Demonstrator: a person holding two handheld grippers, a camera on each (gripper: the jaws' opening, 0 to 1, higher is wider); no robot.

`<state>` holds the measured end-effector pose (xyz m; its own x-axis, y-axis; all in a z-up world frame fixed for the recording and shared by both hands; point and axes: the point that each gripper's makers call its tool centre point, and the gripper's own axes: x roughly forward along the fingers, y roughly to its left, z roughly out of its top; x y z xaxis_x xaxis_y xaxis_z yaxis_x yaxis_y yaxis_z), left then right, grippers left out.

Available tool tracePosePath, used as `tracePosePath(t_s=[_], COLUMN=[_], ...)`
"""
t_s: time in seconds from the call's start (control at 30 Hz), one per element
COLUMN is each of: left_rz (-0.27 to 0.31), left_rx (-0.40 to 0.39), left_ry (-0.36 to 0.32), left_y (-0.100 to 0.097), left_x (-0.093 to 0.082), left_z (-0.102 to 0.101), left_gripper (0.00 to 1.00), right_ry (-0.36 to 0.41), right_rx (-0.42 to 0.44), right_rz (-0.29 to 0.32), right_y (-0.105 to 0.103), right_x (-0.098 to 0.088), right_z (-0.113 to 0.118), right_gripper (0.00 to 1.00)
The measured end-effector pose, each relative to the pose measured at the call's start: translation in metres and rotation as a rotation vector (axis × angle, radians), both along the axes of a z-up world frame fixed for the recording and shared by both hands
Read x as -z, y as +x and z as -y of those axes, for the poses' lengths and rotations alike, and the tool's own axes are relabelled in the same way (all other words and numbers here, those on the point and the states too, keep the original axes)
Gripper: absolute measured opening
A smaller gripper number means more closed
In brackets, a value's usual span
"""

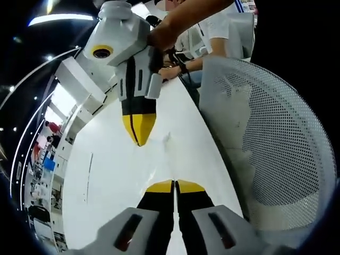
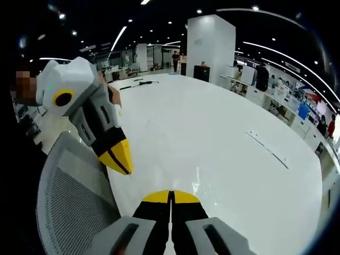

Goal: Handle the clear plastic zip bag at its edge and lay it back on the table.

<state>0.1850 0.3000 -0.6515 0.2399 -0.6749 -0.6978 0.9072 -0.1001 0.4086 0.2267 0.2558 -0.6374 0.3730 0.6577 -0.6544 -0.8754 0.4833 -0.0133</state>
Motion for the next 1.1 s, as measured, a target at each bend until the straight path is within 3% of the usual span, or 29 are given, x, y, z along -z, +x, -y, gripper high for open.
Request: tracePosePath(t_s=[0.37, 0.53, 0.63, 1.1], left_rz=[0.006, -0.022, -0.035, -0.035], left_rx=[-0.002, -0.016, -0.015, -0.042], left_ry=[-0.009, -0.027, -0.037, -0.049], left_y=[0.002, 0.001, 0.001, 0.018], left_x=[0.000, -0.002, -0.004, 0.001], left_z=[0.012, 0.019, 0.023, 0.022], left_gripper=[0.00, 0.00, 0.00, 0.00], right_ry=[0.003, -0.023, -0.030, 0.005], right_rx=[-0.008, 0.006, 0.015, 0.050], right_rz=[0.058, 0.160, 0.182, 0.203], right_y=[0.004, 0.016, 0.023, 0.035], right_x=[-0.013, -0.025, -0.024, -0.029], right_z=[-0.004, -0.001, 0.001, 0.000], right_gripper=[0.00, 0.00, 0.00, 0.00])
